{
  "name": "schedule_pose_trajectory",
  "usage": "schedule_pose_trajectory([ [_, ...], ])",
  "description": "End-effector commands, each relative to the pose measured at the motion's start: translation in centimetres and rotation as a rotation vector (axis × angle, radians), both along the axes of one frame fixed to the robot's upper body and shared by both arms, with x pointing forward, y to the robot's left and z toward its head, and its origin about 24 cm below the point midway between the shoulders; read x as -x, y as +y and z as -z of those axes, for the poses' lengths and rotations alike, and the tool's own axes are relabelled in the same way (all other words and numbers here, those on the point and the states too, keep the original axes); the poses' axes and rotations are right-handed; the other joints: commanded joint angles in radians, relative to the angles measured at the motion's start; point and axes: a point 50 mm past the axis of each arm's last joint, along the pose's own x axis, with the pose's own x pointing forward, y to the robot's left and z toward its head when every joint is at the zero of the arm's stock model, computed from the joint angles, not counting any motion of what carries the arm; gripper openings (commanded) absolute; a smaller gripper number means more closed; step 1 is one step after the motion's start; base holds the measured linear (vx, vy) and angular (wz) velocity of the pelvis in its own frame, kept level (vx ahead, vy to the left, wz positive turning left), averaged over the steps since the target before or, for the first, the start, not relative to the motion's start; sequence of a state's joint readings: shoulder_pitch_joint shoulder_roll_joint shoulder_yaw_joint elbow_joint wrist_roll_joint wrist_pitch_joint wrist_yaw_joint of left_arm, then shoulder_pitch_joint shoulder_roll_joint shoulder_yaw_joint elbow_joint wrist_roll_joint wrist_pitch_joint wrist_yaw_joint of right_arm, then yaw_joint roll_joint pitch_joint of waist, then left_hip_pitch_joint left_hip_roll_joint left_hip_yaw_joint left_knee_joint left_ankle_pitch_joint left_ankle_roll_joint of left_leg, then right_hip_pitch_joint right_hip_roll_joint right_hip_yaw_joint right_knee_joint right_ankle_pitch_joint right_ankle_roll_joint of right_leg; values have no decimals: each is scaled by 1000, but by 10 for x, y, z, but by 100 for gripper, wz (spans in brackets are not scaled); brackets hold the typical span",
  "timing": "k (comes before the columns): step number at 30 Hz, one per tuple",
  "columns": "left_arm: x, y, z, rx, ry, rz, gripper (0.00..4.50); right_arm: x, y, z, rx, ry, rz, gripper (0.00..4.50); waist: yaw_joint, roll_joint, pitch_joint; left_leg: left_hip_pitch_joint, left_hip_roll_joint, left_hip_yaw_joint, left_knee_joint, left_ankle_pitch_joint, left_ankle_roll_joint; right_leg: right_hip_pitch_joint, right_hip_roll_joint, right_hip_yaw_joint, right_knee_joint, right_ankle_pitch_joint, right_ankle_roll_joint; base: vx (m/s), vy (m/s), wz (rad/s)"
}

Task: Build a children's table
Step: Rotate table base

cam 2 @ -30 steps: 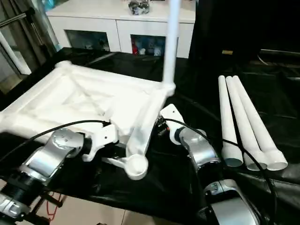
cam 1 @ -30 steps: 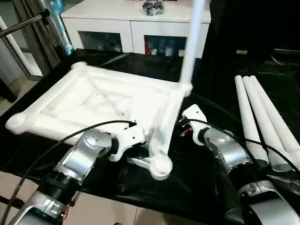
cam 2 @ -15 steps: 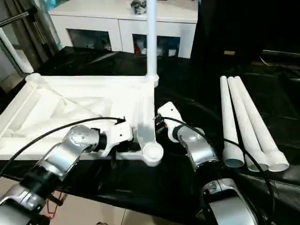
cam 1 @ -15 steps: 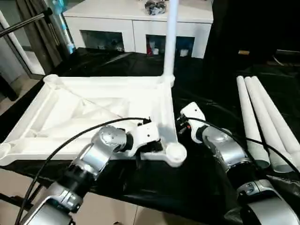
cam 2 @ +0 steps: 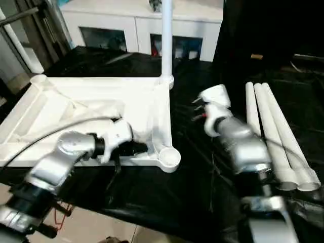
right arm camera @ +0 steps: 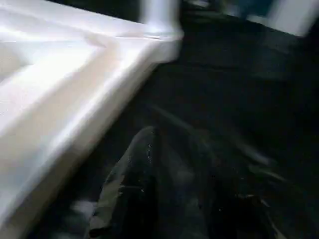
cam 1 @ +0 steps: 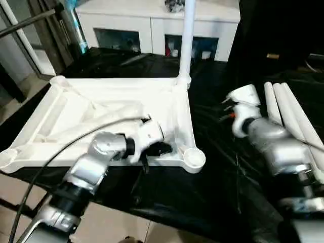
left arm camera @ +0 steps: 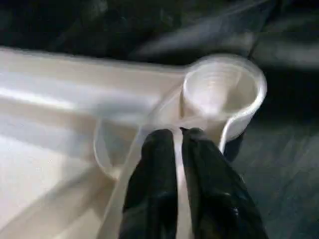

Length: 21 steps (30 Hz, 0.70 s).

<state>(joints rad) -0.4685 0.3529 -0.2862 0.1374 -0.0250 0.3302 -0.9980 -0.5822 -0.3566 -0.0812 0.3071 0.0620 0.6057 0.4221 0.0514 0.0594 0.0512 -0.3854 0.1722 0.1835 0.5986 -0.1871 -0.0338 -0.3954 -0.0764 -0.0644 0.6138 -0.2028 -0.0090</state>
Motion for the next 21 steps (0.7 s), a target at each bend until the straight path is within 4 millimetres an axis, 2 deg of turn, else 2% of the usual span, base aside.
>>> schedule_pose_trajectory([
  [1, 0, 1, -7, 42, 0, -19, 78, -1, -13, -5, 26, 22, 80, 151, -1, -6, -66, 23, 51, -17, -64, -133, 31, 52, -65, 49, -64, -69, -275, 0, 0, 0],
  [2, 0, 0, -9, 65, -6, -29, 84, -1, -19, -5, 37, 47, 116, 155, 1, -6, -66, 22, 51, -17, -64, -133, 27, 52, -66, 49, -65, -76, -269, 0, 0, 0],
  [3, -1, -1, -10, 69, -6, -30, 84, 0, -21, -5, 39, 53, 124, 155, -2, -11, -65, 22, 50, -16, -64, -131, 26, 53, -64, 50, -66, -77, -265, 0, 0, 0],
  [4, -1, -5, -16, 111, -4, -33, 88, 1, -35, -4, 59, 120, 210, 172, 0, -17, -67, 20, 48, -16, -62, -101, 29, 57, -64, 50, -62, -66, -266, 0, 0, 0],
  [5, 0, -7, -18, 121, -2, -28, 88, 1, -41, -4, 69, 141, 242, 172, 2, -16, -68, 21, 48, -16, -61, -91, 31, 56, -65, 50, -63, -64, -265, 0, 0, 0],
  [6, 0, -9, -20, 126, -2, -19, 105, 1, -46, -3, 80, 162, 272, 185, 2, -20, -69, 19, 47, -15, -58, -78, 37, 56, -64, 50, -62, -53, -263, 0, 0, 0],
  [10, 8, -15, -27, 144, 27, 26, 137, 4, -63, -3, 74, 208, 373, 217, 4, -22, -71, 15, 45, -14, -53, -44, 58, 58, -64, 48, -57, -20, -264, 0, 0, 0],
  [14, 13, -18, -29, 146, 37, 58, 170, 7, -73, -3, 71, 219, 420, 247, 6, -20, -71, 16, 46, -14, -52, -46, 64, 57, -63, 47, -58, -37, -264, 0, 0, 0],
  [16, 14, -19, -30, 147, 42, 62, 189, 9, -77, -2, 69, 232, 440, 272, 7, -13, -70, 18, 46, -14, -52, -59, 56, 55, -61, 47, -60, -50, -261, 0, 0, 0],
  [18, 15, -20, -29, 147, 46, 63, 198, 10, -80, -1, 69, 242, 450, 280, 7, -17, -70, 17, 45, -14, -52, -65, 52, 56, -60, 46, -61, -53, -260, 0, 0, 0],
  [19, 16, -20, -29, 140, 50, 66, 206, 12, -82, 1, 67, 257, 461, 301, 7, -12, -70, 18, 46, -15, -51, -68, 48, 56, -61, 46, -61, -55, -260, 0, 0, 0],
  [21, 16, -20, -29, 136, 53, 65, 222, 12, -83, 1, 67, 262, 467, 317, 7, -14, -71, 17, 45, -15, -51, -68, 47, 57, -60, 46, -60, -50, -261, 0, 0, 0],
])
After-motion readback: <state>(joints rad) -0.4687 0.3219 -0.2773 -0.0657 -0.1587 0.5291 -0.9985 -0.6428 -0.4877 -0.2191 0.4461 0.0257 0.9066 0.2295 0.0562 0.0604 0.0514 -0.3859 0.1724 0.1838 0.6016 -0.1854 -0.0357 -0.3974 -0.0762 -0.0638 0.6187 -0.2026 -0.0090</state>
